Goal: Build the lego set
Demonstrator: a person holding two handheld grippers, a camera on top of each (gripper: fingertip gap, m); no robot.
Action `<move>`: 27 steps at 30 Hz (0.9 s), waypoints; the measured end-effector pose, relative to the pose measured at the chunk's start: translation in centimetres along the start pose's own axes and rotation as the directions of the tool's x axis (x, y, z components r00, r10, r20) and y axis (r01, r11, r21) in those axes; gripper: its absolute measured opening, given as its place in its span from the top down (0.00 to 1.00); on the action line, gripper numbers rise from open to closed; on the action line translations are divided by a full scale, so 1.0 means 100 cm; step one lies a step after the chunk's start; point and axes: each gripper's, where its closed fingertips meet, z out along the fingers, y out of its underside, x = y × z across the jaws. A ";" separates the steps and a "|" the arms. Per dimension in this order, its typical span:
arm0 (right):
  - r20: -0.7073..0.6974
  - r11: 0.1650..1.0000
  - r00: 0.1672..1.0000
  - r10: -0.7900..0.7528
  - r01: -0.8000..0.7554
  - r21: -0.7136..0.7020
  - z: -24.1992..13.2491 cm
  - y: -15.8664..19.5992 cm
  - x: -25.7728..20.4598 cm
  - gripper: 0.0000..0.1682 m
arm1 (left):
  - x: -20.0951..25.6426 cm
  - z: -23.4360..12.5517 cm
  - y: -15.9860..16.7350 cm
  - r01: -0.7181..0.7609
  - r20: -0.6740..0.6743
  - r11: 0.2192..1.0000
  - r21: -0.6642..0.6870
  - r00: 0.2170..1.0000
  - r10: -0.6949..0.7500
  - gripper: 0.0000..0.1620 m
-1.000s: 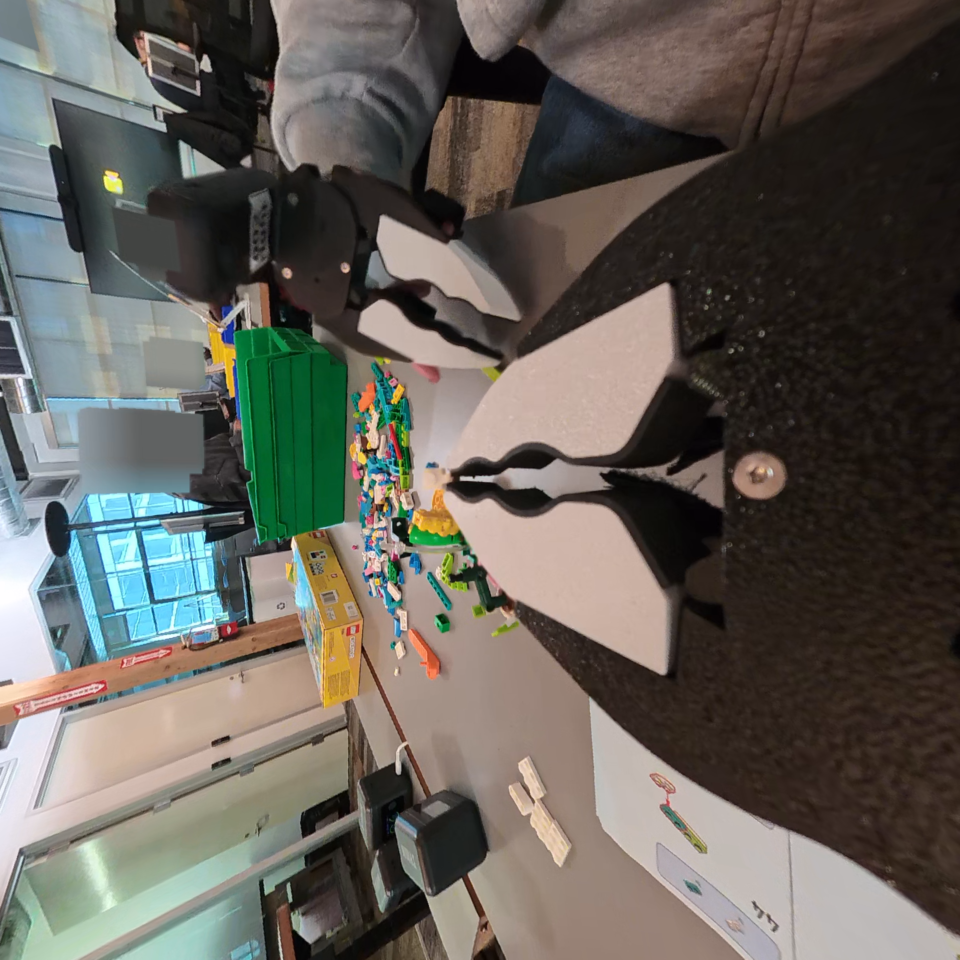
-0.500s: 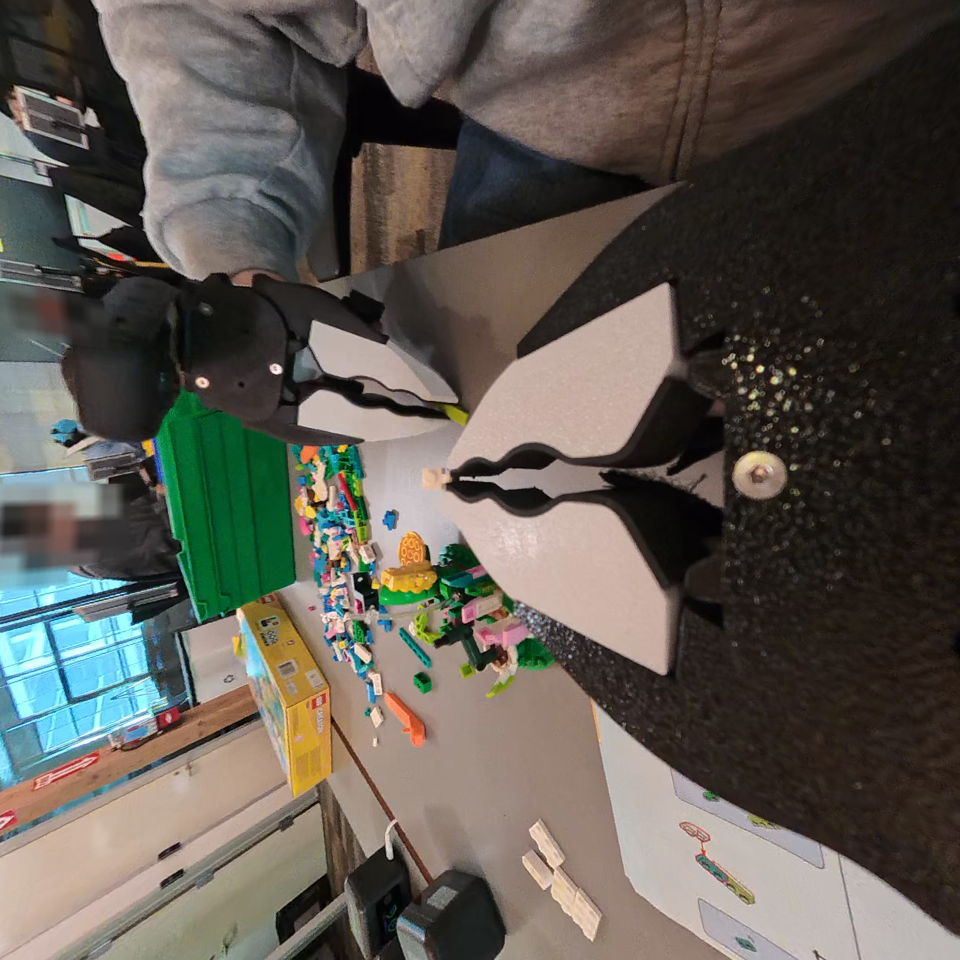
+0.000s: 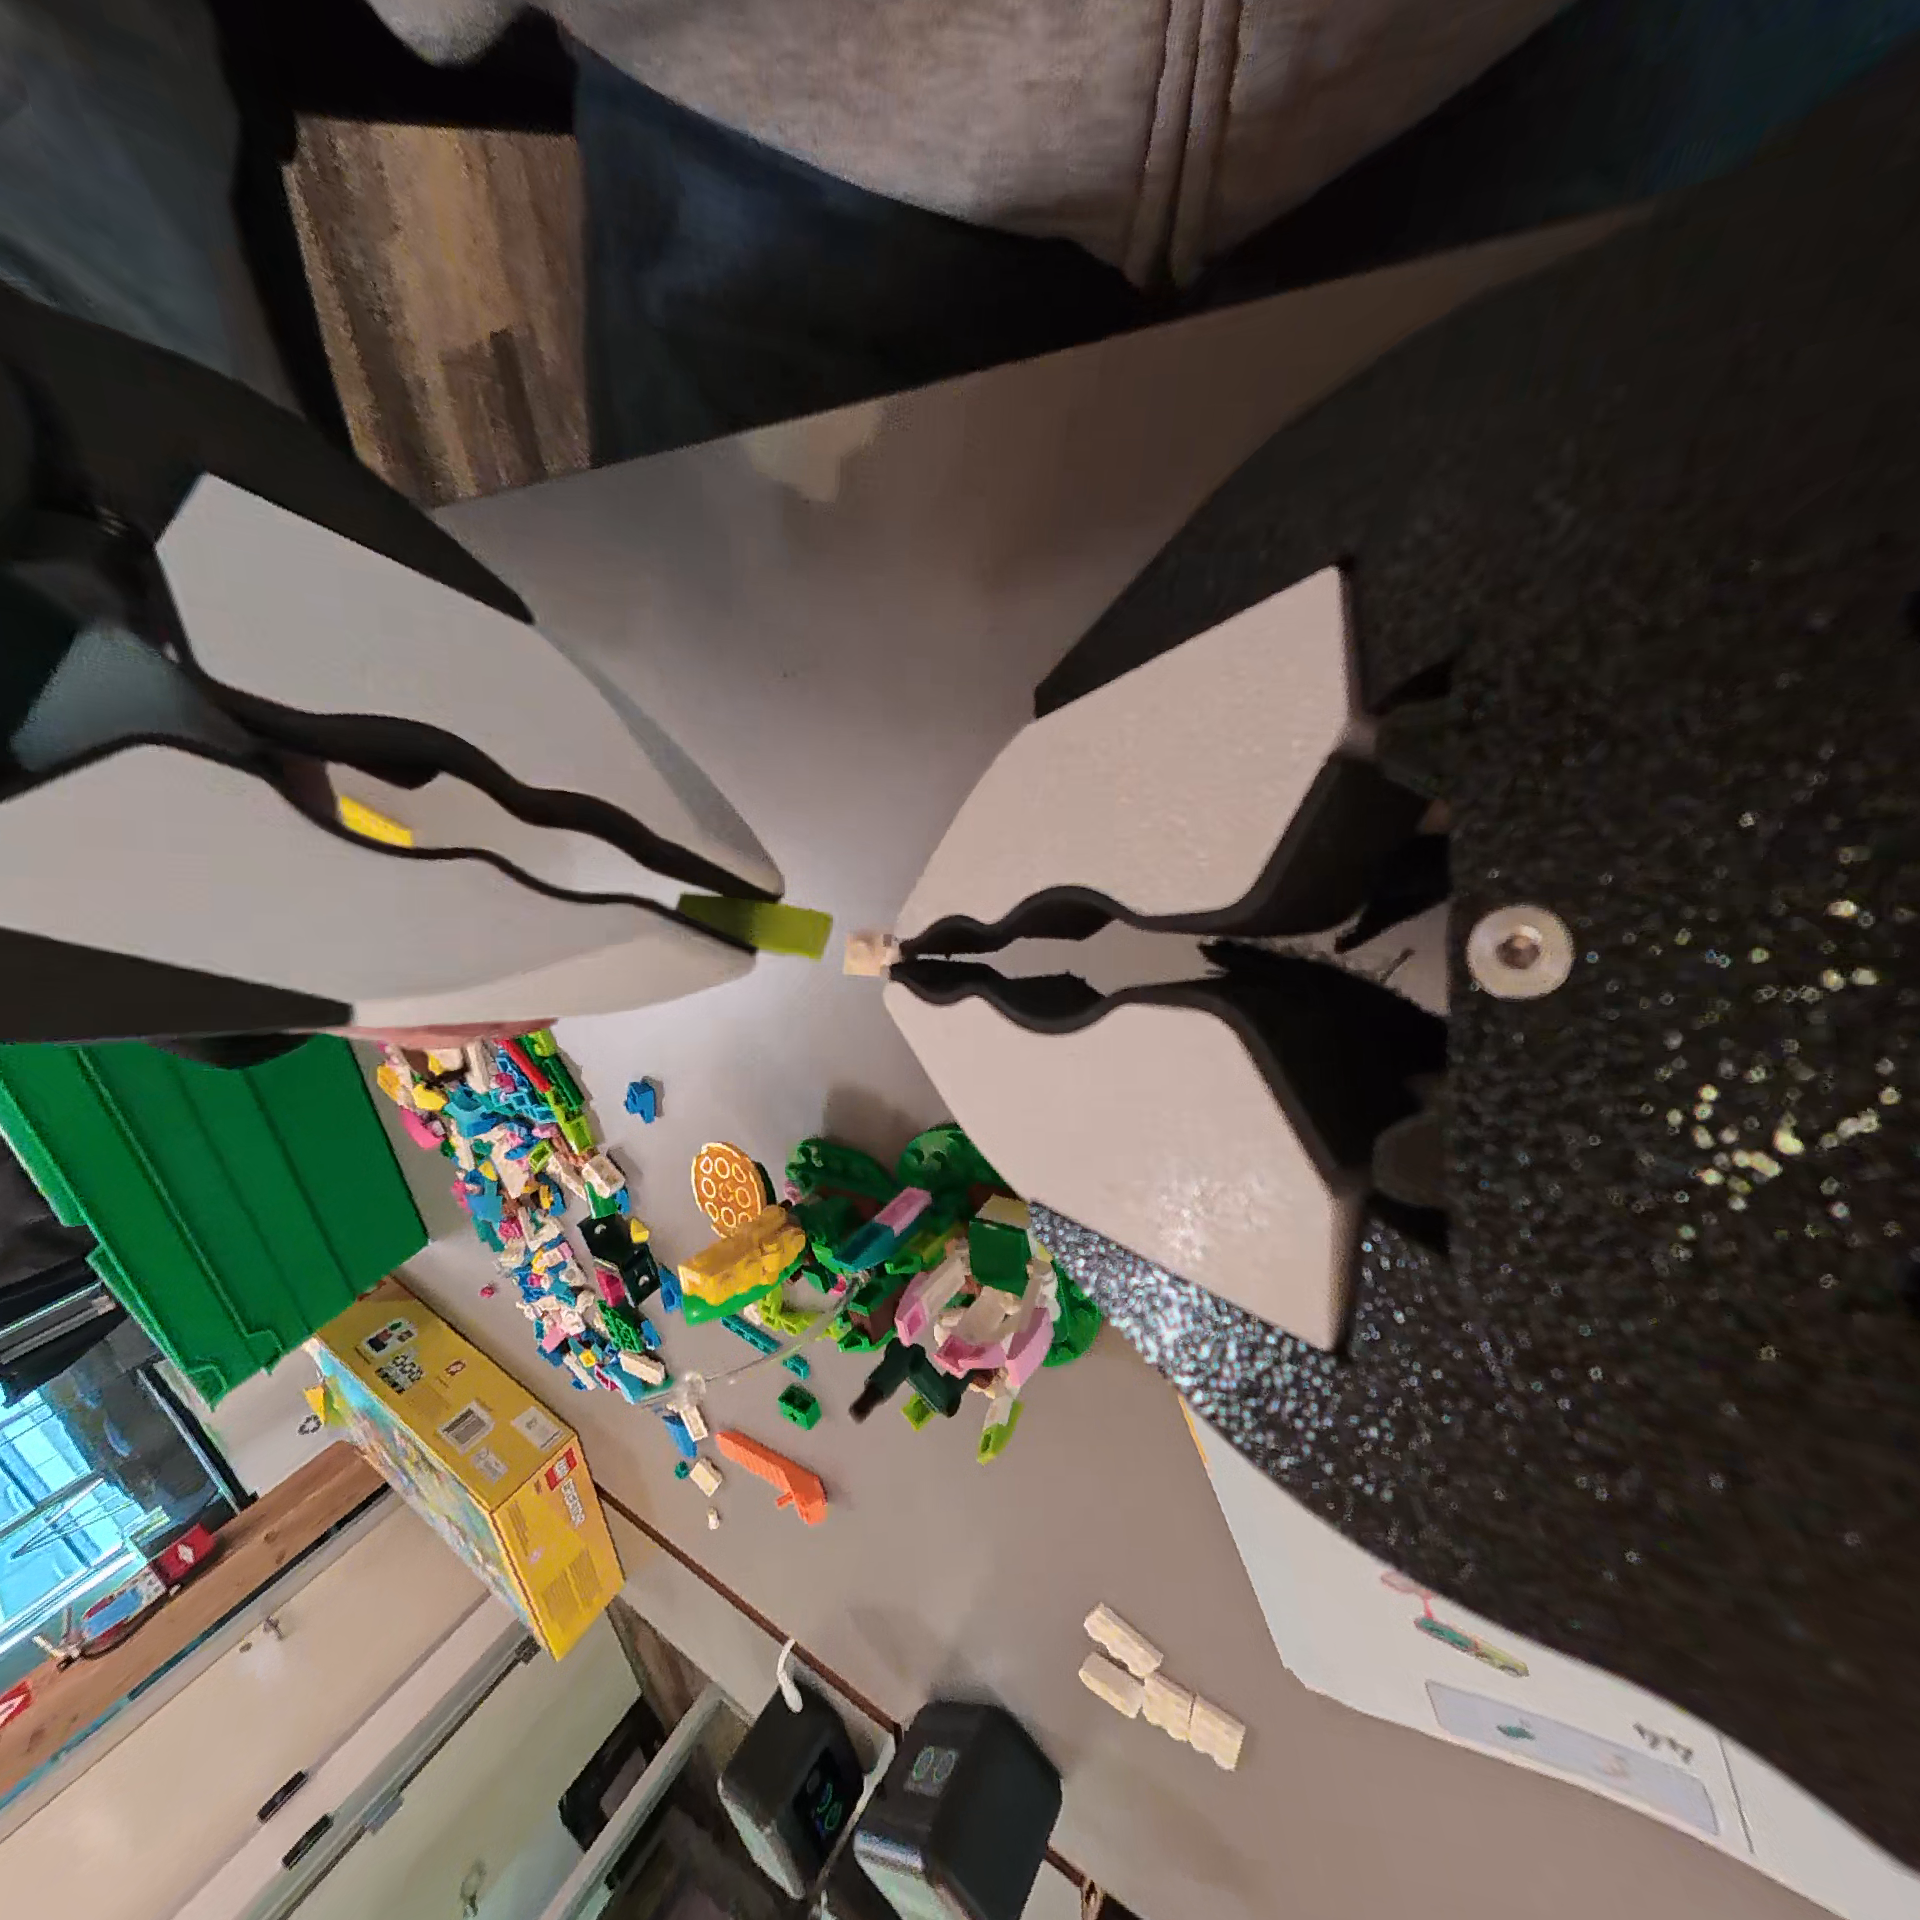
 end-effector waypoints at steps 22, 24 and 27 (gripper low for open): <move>-0.171 0.951 0.935 -0.310 0.305 -0.055 0.002 0.000 -0.005 0.96 | 0.009 -0.004 -0.012 -0.336 0.134 0.940 0.052 0.935 0.327 0.99; -0.174 0.951 0.935 -0.309 0.305 -0.053 0.001 -0.001 -0.005 0.96 | 0.009 -0.005 -0.013 -0.343 0.135 0.938 0.060 0.933 0.333 0.99; -0.176 0.950 0.934 -0.312 0.305 -0.065 0.001 0.000 -0.006 0.96 | 0.011 -0.005 -0.013 -0.360 0.134 0.931 0.058 0.927 0.350 0.99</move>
